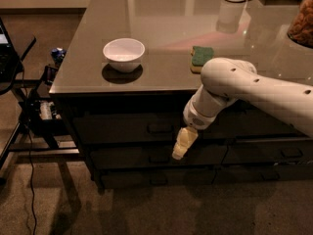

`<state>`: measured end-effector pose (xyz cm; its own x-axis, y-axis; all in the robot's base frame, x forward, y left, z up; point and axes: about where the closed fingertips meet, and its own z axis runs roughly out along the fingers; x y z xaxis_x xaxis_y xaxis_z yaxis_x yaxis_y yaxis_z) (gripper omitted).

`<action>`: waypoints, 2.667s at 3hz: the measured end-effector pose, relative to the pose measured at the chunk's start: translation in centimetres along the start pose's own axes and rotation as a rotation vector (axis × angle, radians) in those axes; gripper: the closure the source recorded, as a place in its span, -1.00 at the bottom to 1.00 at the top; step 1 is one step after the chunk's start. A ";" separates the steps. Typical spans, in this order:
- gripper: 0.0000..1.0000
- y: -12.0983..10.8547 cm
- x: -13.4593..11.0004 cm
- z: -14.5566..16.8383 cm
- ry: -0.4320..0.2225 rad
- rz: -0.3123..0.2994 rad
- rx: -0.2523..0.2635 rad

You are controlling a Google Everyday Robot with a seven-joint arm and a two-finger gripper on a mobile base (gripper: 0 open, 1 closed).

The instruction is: Open top drawer

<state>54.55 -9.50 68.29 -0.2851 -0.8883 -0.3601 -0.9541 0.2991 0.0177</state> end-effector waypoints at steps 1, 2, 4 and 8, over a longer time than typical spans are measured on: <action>-1.00 -1.3 0.4 0.0 0.003 -0.002 0.033; -1.00 -2.3 0.5 -0.3 0.008 0.003 0.059; -1.00 -3.4 -0.1 1.1 0.016 -0.024 0.064; -1.00 -1.4 -0.3 4.5 0.045 -0.085 -0.009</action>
Offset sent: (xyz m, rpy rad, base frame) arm 0.0284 -0.0169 0.0061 -0.0286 -0.0749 -0.0417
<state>56.37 -8.11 64.17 -0.2070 -0.9250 -0.3185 -0.9757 0.2192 -0.0023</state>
